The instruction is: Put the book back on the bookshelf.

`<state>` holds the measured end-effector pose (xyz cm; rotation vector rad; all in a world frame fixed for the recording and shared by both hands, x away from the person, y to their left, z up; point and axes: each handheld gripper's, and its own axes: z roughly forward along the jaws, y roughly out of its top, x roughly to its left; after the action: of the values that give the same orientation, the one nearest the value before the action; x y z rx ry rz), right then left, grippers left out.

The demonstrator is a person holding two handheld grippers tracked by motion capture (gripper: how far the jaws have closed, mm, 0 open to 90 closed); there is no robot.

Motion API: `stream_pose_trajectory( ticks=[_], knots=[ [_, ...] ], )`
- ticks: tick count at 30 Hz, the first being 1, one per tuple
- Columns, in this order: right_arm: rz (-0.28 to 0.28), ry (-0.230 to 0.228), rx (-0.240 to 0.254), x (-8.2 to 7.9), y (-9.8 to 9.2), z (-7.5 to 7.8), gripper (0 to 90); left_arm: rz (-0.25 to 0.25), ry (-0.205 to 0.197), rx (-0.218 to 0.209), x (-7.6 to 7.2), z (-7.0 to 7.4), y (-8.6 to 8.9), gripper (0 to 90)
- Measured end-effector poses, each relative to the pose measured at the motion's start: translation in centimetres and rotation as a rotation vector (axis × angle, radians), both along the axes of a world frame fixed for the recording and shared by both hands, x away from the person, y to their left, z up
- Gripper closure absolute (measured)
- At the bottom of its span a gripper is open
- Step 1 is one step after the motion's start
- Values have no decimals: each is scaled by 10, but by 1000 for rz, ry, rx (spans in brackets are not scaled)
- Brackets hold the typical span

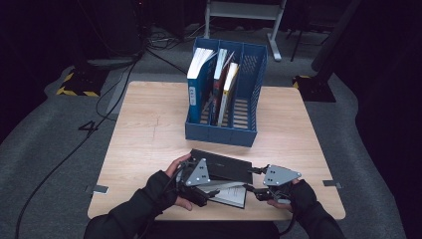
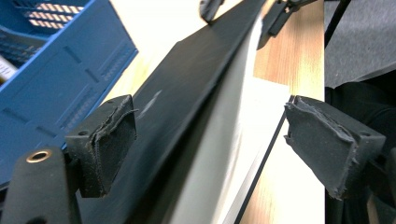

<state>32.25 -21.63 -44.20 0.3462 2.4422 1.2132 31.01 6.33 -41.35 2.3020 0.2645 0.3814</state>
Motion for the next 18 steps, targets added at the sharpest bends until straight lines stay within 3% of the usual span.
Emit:
stream_pose_trajectory(
  ticks=[2,8,12,15,18],
  knots=[
    [1,0,-8,-1,3,0,456,9,-10,25,-1,-4,-9,156],
    [10,-4,-18,-1,11,0,463,38,-8,31,0,-12,-23,141],
    [13,-10,-29,-2,15,-1,463,86,-45,58,1,-21,-30,142],
    [13,-11,-32,-3,18,-1,464,121,-112,99,-2,-26,-36,152],
    [9,-8,-25,-2,19,-1,465,158,-151,130,-3,-28,-38,169]
  ],
)
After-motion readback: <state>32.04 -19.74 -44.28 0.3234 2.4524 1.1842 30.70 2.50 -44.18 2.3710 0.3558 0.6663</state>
